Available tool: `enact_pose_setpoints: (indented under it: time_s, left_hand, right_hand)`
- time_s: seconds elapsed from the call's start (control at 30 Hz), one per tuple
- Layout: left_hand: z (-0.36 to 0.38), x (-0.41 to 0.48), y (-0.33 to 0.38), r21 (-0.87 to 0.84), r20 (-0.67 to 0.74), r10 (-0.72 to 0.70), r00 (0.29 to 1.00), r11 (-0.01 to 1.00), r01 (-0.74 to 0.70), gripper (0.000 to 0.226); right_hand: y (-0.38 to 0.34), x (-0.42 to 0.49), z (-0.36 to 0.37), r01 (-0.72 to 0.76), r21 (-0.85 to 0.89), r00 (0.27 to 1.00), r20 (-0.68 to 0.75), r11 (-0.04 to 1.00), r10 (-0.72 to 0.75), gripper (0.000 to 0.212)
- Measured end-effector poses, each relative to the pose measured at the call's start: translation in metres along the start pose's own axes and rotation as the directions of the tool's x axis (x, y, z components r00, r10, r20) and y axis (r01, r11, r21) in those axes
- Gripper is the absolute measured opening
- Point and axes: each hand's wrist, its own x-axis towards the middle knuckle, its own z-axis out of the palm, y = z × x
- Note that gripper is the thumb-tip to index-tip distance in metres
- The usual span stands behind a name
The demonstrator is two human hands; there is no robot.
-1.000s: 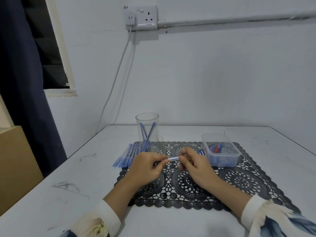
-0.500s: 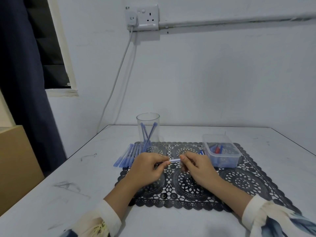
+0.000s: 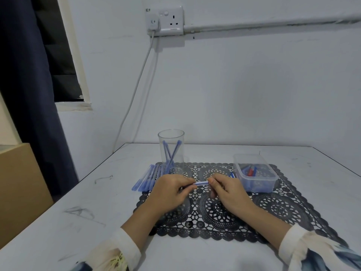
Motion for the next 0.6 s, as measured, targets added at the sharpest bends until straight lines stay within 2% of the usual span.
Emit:
enact_pose_setpoints:
  time_s: [0.2, 0.33, 0.43, 0.6]
  left_hand:
    - [-0.0025, 0.0010, 0.0015, -0.045, -0.023, -0.030, 0.999, 0.999, 0.029, 0.024]
    - [-0.0004, 0.0023, 0.0002, 0.028, 0.105, -0.039, 0.994, 0.999, 0.036, 0.028]
    - [0.0000, 0.0027, -0.0010, 0.076, 0.203, -0.066, 0.977, 0.996, 0.051, 0.045]
    - [-0.0005, 0.0021, -0.0021, 0.086, 0.143, -0.069, 0.987, 0.995, 0.057, 0.046]
  right_hand:
    - [-0.0003, 0.0009, 0.0011, 0.032, -0.027, 0.999, 0.037, 0.999, -0.031, 0.010]
    - [0.0004, 0.0014, -0.0025, 0.048, -0.063, 0.999, -0.007, 0.997, -0.049, 0.015]
    - [0.0023, 0.0017, -0.0047, 0.043, -0.103, 0.999, -0.016, 0.994, -0.045, 0.015]
    - [-0.0011, 0.0014, -0.0054, 0.063, -0.146, 0.998, -0.007, 0.987, -0.065, 0.019]
